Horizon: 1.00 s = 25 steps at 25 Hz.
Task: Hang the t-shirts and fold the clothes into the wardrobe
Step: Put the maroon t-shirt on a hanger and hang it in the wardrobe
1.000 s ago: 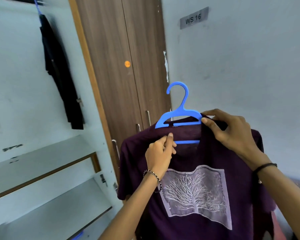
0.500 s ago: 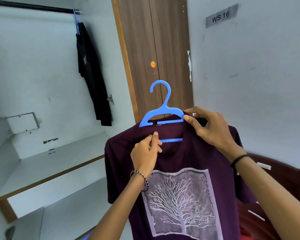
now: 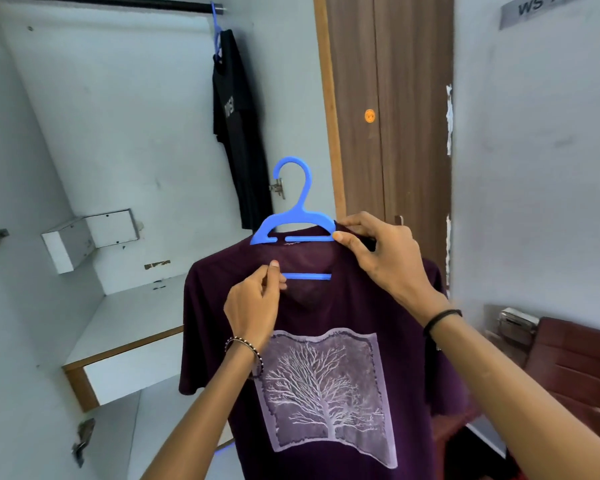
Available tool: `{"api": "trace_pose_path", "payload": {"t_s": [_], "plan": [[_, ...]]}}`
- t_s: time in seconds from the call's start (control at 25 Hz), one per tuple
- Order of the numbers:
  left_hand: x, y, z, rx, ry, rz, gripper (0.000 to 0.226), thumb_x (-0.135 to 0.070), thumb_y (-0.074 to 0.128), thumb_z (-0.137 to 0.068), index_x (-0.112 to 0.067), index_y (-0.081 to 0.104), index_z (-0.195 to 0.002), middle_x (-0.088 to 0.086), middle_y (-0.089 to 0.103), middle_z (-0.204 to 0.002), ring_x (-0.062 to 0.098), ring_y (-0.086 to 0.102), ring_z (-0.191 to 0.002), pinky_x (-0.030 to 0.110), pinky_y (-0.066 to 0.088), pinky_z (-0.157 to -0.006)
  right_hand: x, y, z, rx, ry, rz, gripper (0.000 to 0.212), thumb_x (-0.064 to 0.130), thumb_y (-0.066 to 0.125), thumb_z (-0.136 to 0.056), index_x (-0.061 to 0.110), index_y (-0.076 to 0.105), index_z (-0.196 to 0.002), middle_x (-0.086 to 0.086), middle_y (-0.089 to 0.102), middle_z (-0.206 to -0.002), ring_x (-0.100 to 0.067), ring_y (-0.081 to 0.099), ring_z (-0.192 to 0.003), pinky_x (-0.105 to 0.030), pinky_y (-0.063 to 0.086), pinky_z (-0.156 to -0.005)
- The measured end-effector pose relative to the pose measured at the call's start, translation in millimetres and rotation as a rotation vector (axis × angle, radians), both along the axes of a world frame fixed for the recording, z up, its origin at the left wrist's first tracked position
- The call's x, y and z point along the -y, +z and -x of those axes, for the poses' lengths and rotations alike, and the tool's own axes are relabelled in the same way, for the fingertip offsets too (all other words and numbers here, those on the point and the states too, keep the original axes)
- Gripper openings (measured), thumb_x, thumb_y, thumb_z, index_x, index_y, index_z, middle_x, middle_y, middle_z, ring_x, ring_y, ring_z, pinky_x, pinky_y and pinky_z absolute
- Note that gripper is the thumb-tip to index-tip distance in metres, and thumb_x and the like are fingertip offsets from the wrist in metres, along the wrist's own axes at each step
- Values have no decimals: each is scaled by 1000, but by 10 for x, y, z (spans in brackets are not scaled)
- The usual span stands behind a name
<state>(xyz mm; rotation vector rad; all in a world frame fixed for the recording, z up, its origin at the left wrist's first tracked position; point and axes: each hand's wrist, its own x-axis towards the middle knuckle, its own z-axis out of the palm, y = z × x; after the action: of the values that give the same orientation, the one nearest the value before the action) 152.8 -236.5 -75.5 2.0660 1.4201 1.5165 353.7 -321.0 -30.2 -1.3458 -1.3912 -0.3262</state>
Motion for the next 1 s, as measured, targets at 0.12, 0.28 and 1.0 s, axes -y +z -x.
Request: {"api": "trace_pose_path", "payload": {"t_s": [0.12, 0.28, 1.0], "plan": [[-362, 29, 354, -22, 71, 31, 43, -54, 38, -100, -36, 73, -84, -4, 70, -66, 7, 63, -66, 30, 49, -63, -418, 85, 299, 1, 15, -1, 35, 59, 64, -92, 32, 70, -113, 7, 78, -91, -23, 69, -86, -38, 54, -72], [-926, 159, 733, -82, 137, 66, 33, -48, 44, -98, -35, 74, -93, 1, 69, -65, 11, 63, -64, 33, 51, -61, -1095, 267, 763, 70, -3, -15, 39, 57, 60, -96, 24, 66, -117, -1, 77, -92, -33, 68, -84, -42, 53, -68], [-4070, 765, 2046, -271, 332, -11, 33, -44, 55, -92, -37, 65, -122, -5, 67, -118, 21, 65, -104, 33, 50, -88, -4615, 804, 1891, 71, 311, 67, 18, 23, 77, -90, 22, 60, -88, 10, 66, -82, -12, 65, -83, -32, 55, -77]]}}
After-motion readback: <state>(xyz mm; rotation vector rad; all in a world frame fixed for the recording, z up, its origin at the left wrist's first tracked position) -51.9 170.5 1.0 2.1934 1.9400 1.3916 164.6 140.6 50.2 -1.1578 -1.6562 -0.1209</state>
